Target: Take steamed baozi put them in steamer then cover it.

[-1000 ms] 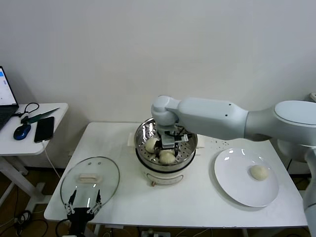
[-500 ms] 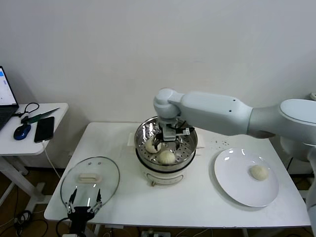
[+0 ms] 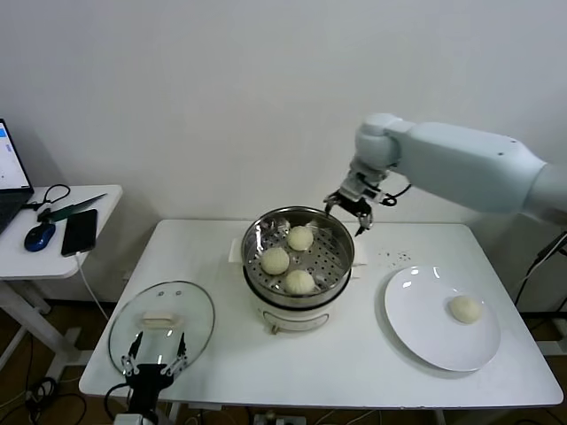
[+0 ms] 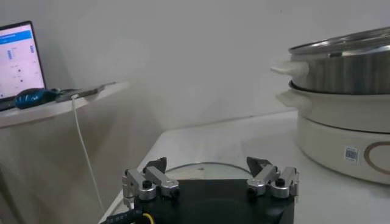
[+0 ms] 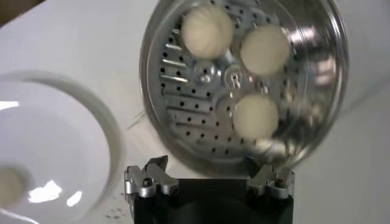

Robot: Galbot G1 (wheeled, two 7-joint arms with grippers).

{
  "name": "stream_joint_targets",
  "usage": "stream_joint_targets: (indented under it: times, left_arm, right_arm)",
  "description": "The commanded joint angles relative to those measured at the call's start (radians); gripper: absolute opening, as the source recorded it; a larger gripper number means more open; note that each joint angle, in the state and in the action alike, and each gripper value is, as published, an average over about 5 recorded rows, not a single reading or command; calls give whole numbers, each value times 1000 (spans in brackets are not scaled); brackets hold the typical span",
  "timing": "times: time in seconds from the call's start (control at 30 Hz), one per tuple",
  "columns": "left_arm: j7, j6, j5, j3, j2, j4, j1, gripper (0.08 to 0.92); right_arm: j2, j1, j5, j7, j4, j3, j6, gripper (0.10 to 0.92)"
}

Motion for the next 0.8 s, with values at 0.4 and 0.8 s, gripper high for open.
stream_joint_targets:
  times: [0.4,0.8]
  left_arm:
    - [2,8,11,-8,6,-22,13,823]
    - [1,11,39,-6,-8,-28,22,823]
  right_arm:
    - [-475,-485,-76,-12,-66,369,-315,823]
    - [-444,-723,-222,-36,-192,560,-247,823]
